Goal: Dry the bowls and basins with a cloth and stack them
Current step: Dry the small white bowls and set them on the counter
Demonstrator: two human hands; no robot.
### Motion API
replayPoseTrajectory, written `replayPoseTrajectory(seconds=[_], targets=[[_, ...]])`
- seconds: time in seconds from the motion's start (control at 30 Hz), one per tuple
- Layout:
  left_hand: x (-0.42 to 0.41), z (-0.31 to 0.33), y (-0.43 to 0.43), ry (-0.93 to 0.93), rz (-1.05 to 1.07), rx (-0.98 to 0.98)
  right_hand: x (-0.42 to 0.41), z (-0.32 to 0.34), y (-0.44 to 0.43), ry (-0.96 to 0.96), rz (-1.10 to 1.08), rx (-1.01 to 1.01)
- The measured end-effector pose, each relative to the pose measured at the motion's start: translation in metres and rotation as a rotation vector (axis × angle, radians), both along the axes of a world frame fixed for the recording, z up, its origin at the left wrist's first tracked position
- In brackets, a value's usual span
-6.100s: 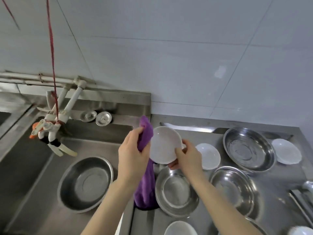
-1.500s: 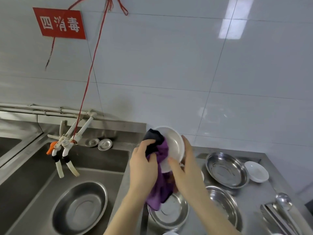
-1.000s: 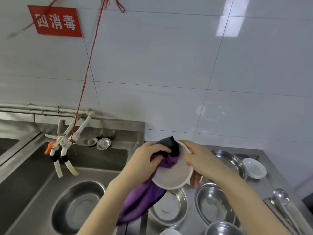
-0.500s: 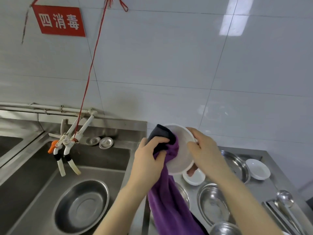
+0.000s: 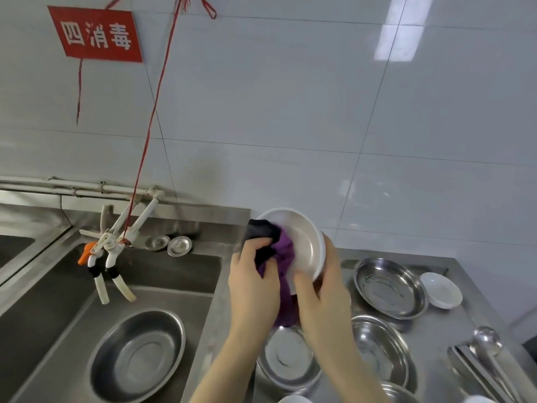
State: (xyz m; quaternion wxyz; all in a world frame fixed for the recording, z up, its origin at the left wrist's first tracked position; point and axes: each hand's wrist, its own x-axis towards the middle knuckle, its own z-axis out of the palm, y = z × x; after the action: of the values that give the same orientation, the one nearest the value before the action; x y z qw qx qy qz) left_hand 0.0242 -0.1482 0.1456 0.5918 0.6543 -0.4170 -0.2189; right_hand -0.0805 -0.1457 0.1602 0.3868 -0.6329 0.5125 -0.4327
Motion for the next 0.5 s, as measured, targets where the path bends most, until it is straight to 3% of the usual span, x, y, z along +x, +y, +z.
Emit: replayPoseTrajectory(seconds=[0.1, 0.37, 0.43, 0.5], targets=[[0.003, 0.000, 0.001, -0.126, -0.045, -0.022, -0.006, 0.006, -0.015, 0.064, 0.006, 0.049], [0.027, -0.001, -0.015, -0.471, -0.362, -0.032, -0.041, 0.064, -0.057, 0.494, 0.372, 0.224], [0.028, 0.000, -0.018, -0.479, -0.327, -0.077, -0.040, 0.063, -0.059, 0.479, 0.340, 0.152], [0.020, 0.001, -0.019, -0.410, -0.150, -0.157, -0.032, 0.053, -0.055, 0.331, 0.219, 0.073]])
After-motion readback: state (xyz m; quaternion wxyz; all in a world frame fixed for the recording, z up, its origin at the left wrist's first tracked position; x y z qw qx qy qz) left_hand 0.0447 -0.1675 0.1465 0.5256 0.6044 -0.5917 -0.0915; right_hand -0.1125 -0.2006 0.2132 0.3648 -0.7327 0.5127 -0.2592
